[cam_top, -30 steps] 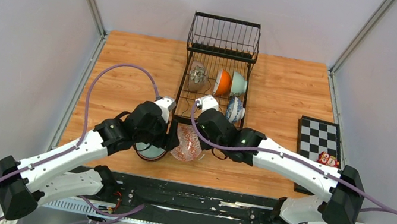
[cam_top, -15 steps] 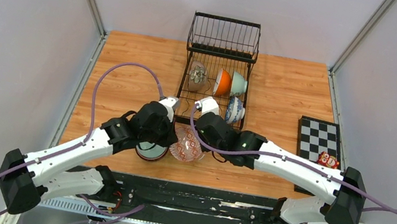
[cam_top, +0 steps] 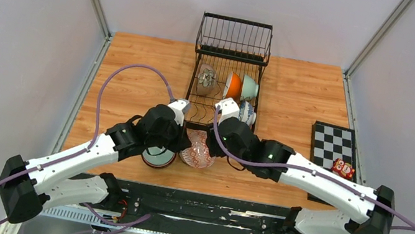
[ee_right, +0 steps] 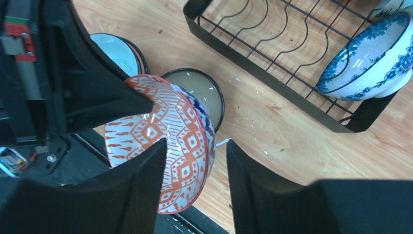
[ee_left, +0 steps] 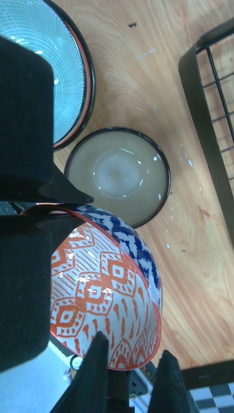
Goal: Load the bowls into the dish rack
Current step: Pick up the bowl from the center of the board.
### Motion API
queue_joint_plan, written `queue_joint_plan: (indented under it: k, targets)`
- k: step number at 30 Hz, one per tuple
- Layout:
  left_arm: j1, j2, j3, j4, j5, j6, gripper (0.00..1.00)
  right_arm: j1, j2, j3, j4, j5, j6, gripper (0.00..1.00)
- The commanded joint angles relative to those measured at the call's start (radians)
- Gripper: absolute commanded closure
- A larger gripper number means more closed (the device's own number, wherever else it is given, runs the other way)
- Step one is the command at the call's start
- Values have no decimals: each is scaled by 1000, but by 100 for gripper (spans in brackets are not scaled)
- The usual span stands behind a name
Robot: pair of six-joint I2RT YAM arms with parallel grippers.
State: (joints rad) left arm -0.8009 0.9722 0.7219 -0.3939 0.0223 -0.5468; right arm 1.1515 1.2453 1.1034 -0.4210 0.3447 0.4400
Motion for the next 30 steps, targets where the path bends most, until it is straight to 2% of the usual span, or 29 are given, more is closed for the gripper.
queue_joint_plan:
  k: [1,7,16,30]
  targets:
    - [1,-15,24,124,73,16,100,12,-91,-57,55,-39,27,43]
    - [80,-39,-16,240,216,-20,100,10,-233,-167,179,-96,46,22]
    - [133,-107,-64,385,354,-49,100,3,-373,-273,284,-152,100,4]
    - [162,-199,-161,622,436,-166,100,-3,-459,-359,495,-218,214,4]
